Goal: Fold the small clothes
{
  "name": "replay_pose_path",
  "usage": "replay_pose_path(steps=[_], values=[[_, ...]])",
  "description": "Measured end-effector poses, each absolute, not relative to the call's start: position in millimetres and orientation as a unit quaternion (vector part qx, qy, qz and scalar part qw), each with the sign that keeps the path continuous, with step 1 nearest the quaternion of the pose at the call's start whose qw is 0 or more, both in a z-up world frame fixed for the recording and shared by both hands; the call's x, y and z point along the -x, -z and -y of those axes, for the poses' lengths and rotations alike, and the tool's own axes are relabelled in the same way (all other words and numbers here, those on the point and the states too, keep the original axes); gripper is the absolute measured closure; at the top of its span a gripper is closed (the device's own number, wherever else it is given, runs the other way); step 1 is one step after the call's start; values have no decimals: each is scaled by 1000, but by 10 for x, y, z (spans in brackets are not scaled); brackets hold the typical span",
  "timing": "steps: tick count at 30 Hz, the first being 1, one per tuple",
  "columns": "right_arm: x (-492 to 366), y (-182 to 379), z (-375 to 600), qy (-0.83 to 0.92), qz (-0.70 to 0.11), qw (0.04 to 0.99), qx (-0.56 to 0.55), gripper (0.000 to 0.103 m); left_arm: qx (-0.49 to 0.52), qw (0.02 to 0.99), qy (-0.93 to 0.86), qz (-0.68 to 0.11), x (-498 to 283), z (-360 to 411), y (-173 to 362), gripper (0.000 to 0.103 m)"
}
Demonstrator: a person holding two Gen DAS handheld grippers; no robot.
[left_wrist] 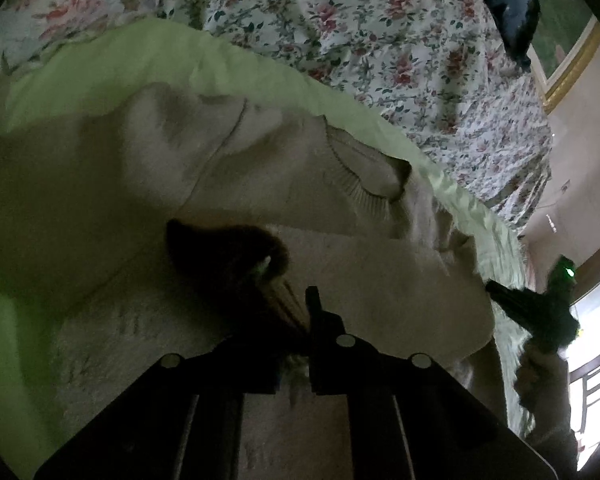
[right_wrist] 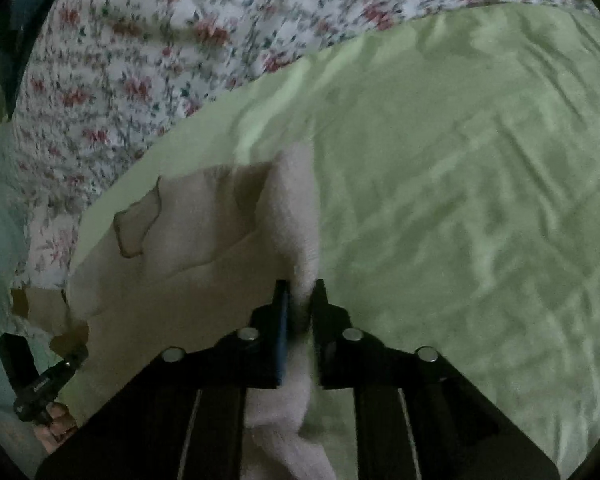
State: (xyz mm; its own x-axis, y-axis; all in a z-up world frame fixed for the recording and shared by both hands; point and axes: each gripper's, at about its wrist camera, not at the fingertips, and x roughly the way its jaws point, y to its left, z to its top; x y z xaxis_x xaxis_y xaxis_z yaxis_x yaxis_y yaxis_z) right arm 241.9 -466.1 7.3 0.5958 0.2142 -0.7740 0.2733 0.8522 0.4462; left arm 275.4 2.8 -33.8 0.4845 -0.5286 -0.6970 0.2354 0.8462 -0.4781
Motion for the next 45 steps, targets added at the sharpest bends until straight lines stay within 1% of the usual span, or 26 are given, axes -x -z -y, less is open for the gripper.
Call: replay_pose_path(steps=[1, 2, 3, 6, 8, 10, 13, 15, 16, 17, 18, 21, 22, 24, 28, 30, 32, 36, 37, 38, 39, 40, 41, 42, 43, 45], values=[[-2315, -97, 4645, 16, -446, 853, -271, 70, 164, 846, 227, -454, -2756, -26, 342, 95], [-2186, -124, 4607, 12, -442, 855, -271, 57, 165, 846, 226, -454, -2755, -27, 350, 95], [-2025, -155, 4543, 6, -435, 859, -270, 52, 166, 846, 225, -454, -2752, -32, 354, 95], [-1659, -160, 4186, -67, -424, 859, -281, 52, 176, 846, 226, -451, -2745, -71, 356, 95], [-1601, -73, 3959, -110, -435, 847, -285, 52, 185, 845, 224, -449, -2736, -94, 347, 95], [-1686, 39, 3753, -104, -455, 848, -252, 52, 192, 845, 222, -447, -2715, -115, 331, 95], [-1920, 133, 3739, -64, -452, 863, -217, 52, 197, 847, 224, -441, -2683, -109, 301, 96], [-2020, 124, 3889, 2, -438, 881, -180, 61, 195, 846, 227, -442, -2668, -51, 312, 96], [-2014, 113, 3967, 24, -431, 885, -175, 61, 192, 845, 229, -444, -2664, -17, 330, 96], [-1987, 105, 4087, 43, -422, 887, -185, 63, 187, 844, 231, -447, -2660, 32, 352, 96], [-1913, 114, 4237, 49, -410, 885, -214, 70, 180, 844, 232, -448, -2652, 84, 378, 96], [-1770, 184, 4421, 39, -416, 873, -251, 73, 165, 845, 232, -453, -2631, 156, 441, 96], [-1683, 164, 4438, 53, -417, 874, -243, 71, 163, 844, 233, -454, -2621, 150, 453, 96], [-1518, 75, 4444, 84, -425, 874, -220, 46, 159, 843, 238, -455, -2600, 113, 466, 96], [-1390, -144, 4641, 60, -391, 878, -270, 43, 156, 840, 243, -460, -2585, 34, 513, 95], [-1657, -207, 4654, 39, -392, 880, -267, 37, 163, 837, 242, -464, -2591, -6, 547, 95], [-2038, -155, 4648, 28, -410, 874, -261, 35, 166, 835, 242, -465, -2595, -15, 564, 95], [-2667, 153, 4733, 27, -461, 846, -267, 35, 149, 836, 249, -466, -2628, 72, 554, 96], [-2772, 203, 4730, 16, -467, 842, -271, 36, 140, 838, 251, -463, -2633, 113, 527, 96], [-2811, 206, 4734, 6, -460, 845, -272, 67, 130, 844, 256, -454, -2618, 142, 466, 96], [-2851, 161, 4727, 5, -457, 850, -261, 92, 123, 851, 258, -440, -2592, 153, 388, 96], [-2813, 69, 4733, 9, -443, 859, -255, 92, 119, 860, 263, -422, -2556, 150, 298, 96], [-2769, -62, 4748, 4, -410, 876, -255, 92, 116, 870, 272, -394, -2503, 138, 186, 96], [-2676, -233, 4736, 2, -372, 896, -243, 93, 112, 875, 273, -384, -2491, 135, 148, 96], [-2661, -282, 4725, 12, -363, 903, -230, 93, 106, 877, 270, -382, -2500, 145, 144, 96], [-2724, -220, 4726, 39, -375, 902, -209, 93, 98, 868, 266, -407, -2592, 182, 269, 96]])
